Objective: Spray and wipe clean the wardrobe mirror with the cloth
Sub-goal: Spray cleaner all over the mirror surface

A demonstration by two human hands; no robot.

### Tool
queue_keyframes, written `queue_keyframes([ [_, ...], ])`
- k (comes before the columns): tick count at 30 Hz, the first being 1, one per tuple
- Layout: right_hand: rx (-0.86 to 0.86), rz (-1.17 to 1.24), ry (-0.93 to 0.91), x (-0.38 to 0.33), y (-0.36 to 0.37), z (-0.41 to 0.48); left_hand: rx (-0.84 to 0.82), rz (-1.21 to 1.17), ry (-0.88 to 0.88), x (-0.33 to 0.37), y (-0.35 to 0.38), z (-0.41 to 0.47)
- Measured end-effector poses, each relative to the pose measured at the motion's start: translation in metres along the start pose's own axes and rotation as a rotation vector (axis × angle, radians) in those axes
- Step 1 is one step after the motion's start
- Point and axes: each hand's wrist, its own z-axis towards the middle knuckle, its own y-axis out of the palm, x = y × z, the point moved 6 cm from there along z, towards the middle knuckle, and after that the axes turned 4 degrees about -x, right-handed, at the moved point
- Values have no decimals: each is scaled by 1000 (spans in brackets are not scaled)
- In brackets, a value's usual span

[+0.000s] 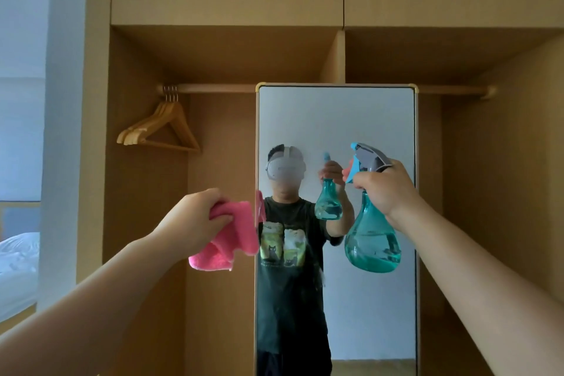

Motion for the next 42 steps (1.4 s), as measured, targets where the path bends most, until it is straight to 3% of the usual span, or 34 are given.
queue_keyframes([
  [7, 81, -167, 97, 22, -30, -3, -42, -54, 28, 4, 23, 1],
  [30, 219, -220, 165, 40, -92, -24, -97, -143, 15, 17, 60, -21],
  [42, 285, -238, 92, 52, -107, -47, -113, -199, -10, 11, 85, -41],
])
